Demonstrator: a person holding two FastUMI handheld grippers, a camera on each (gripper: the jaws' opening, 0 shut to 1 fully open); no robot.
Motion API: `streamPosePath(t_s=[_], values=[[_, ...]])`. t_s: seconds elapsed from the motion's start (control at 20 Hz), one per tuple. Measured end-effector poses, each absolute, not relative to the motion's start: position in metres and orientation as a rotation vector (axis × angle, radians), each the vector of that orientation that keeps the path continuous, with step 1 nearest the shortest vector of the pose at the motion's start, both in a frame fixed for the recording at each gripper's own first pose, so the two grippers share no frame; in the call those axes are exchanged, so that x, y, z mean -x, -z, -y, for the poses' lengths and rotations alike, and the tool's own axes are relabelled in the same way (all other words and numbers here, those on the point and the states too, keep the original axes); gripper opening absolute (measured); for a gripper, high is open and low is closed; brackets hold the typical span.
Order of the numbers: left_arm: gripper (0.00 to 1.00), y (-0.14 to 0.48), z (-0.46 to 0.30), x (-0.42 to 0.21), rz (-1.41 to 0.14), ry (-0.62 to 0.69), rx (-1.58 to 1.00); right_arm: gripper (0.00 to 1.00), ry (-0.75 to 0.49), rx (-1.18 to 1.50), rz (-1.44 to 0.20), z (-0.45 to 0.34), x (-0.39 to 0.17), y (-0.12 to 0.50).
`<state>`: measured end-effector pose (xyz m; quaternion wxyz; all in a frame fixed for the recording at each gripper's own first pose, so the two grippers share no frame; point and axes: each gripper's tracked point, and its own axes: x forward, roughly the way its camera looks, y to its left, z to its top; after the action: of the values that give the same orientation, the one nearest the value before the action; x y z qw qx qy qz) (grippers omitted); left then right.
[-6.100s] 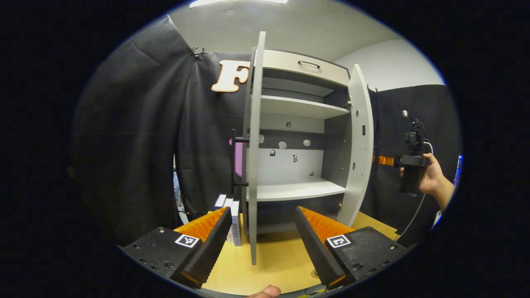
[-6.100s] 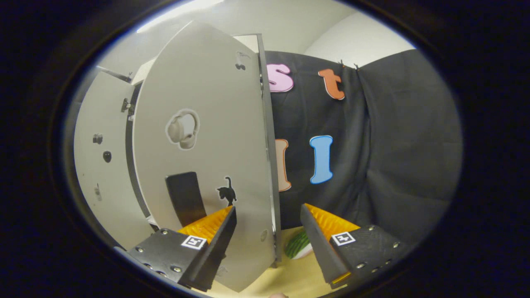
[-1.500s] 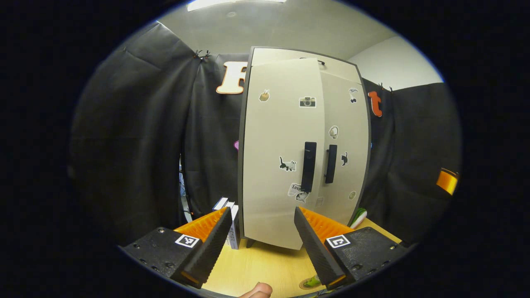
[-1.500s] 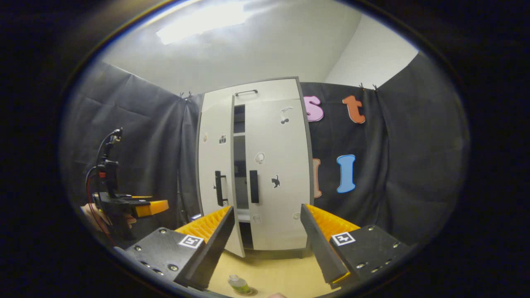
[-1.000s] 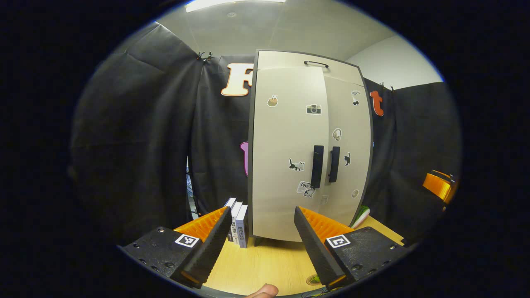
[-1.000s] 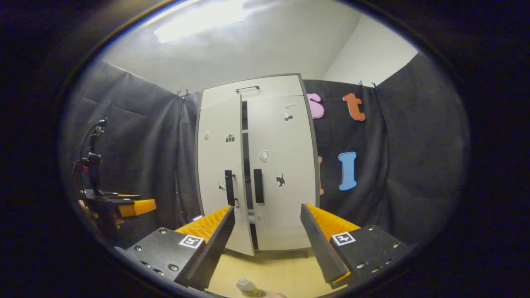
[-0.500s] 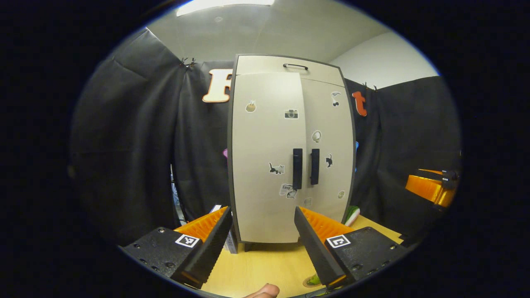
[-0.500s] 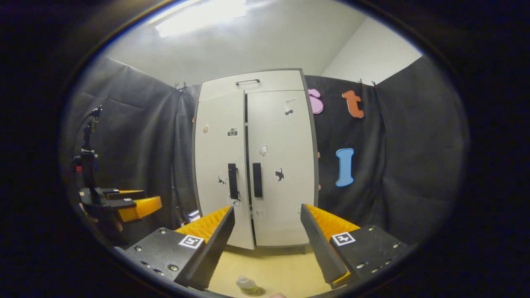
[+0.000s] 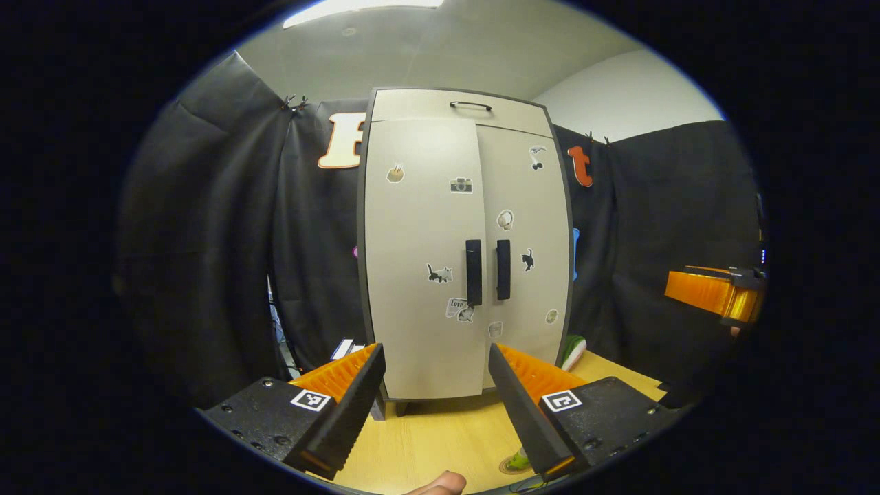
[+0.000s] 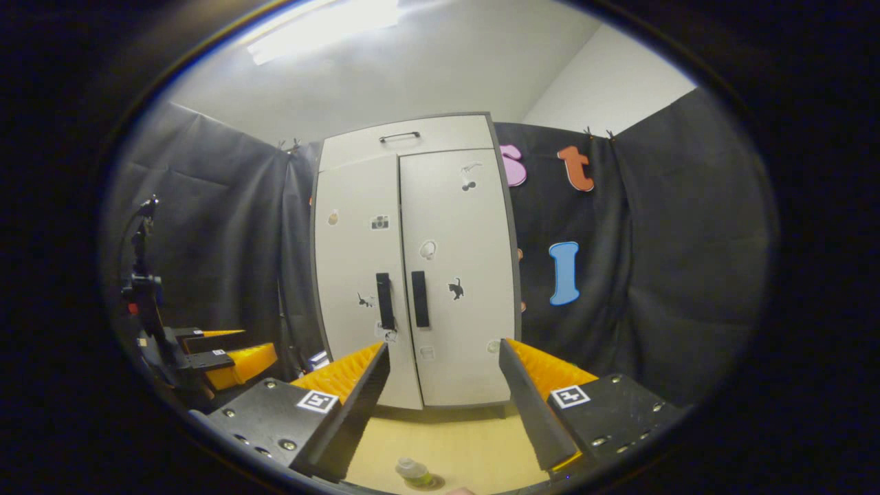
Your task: Grasp the bottle in the cabinet with the left hand and place it on the coaster, then close the right door with the right hand and the left door with the left hand.
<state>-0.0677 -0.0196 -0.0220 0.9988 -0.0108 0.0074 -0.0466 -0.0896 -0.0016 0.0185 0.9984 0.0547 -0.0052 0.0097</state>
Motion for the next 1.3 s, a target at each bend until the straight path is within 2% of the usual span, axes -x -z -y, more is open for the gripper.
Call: streamPosePath(t_s=[0.15,0.2,0.25,0.35,0.4,0.45,0.5,1.1,1.15,1.3], values=[[0.95,0.021,0.021,0.064,-0.013,0.11,0.001,0.96,0.003,-0.11,0.01,0.008,0.089,-0.017],[0.95,0.02,0.02,0.062,-0.014,0.112,0.006,0.92,0.007,-0.109,0.012,0.008,0.089,-0.017],[0.94,0.021,0.019,0.06,-0.016,0.113,0.013,0.96,0.012,-0.108,0.012,0.008,0.088,-0.017],[0.94,0.021,0.015,0.059,-0.02,0.11,0.032,0.96,0.02,-0.094,0.013,0.006,0.085,-0.015],[0.94,0.021,0.013,0.057,-0.024,0.106,0.033,0.92,0.022,-0.084,0.016,0.005,0.084,-0.016],[0.94,0.022,0.009,0.055,-0.026,0.099,0.031,0.96,0.026,-0.079,0.017,0.004,0.084,-0.016],[0.94,0.022,0.006,0.054,-0.029,0.091,0.029,0.92,0.023,-0.079,0.017,0.002,0.082,-0.017],[0.94,0.029,-0.017,0.04,-0.031,0.095,0.065,0.92,0.066,-0.048,0.02,-0.008,0.073,-0.017],[0.94,0.027,-0.017,0.039,-0.023,0.096,0.071,0.96,0.062,-0.038,0.026,-0.01,0.073,-0.018],[0.95,0.023,-0.014,0.035,-0.001,0.092,0.086,0.96,0.074,-0.004,0.046,-0.003,0.072,-0.018]])
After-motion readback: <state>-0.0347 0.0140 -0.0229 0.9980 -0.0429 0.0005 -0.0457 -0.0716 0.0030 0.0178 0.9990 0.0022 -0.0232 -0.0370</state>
